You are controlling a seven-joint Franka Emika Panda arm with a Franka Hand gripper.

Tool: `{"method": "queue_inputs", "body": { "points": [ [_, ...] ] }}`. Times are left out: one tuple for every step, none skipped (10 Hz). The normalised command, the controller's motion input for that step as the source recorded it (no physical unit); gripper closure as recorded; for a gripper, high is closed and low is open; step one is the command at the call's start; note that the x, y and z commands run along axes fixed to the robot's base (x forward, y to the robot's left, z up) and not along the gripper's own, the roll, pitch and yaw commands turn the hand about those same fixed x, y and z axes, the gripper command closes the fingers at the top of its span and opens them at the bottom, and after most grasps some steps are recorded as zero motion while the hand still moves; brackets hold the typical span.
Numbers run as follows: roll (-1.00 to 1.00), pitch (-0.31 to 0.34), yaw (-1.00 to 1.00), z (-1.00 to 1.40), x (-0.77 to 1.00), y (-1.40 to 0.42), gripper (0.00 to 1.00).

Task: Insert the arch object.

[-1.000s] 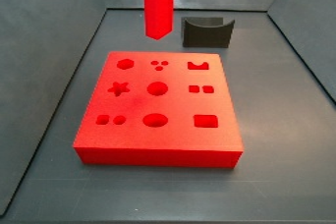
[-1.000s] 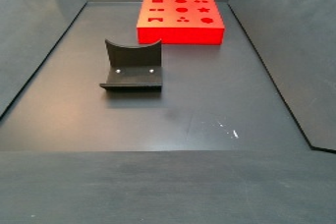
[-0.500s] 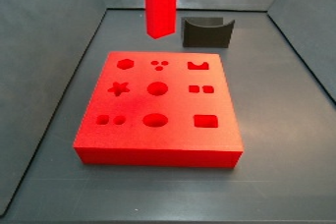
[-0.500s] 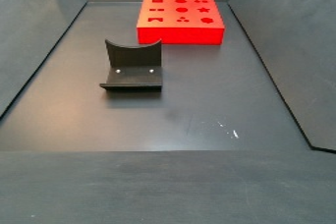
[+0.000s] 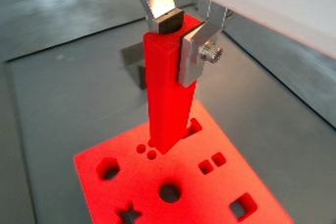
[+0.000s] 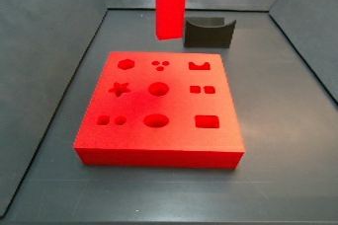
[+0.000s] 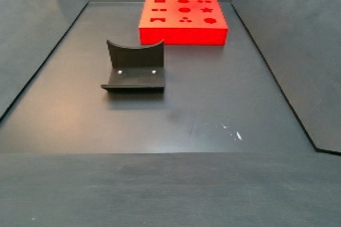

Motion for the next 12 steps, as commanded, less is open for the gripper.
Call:
{"method": "queue_inputs", "body": {
  "points": [
    [0.0, -0.006, -0.97, -0.19, 0.17, 0.09, 1.0],
    [0.0, -0.013, -0.96, -0.21, 0.18, 0.09, 1.0],
    [0.0, -0.019, -0.93, -0.21, 0.23, 0.12, 1.0],
    [0.0, -0.026, -0.92, -0.21, 0.24, 0.14, 1.0],
    [0.0, -0.02, -0.91, -0.18, 0.26, 0.14, 1.0],
    [0.0, -0.011, -0.89, -0.12, 0.28, 0.15, 1.0],
    [0.0, 0.0, -0.78, 0.0, 0.25, 0.09, 1.0],
    [0.0, 0.0, 0.0, 0.0, 0.06, 0.01, 1.0],
    [0.01, 0.0, 0.0, -0.18, 0.0, -0.04, 1.0],
    [0.19, 0.0, 0.02, -0.07, 0.52, 0.0, 1.0],
    [0.21, 0.0, 0.14, -0.07, 0.78, 0.07, 1.0],
    [0.27, -0.027, 0.16, -0.02, 0.78, 0.11, 1.0]
  ]
}}
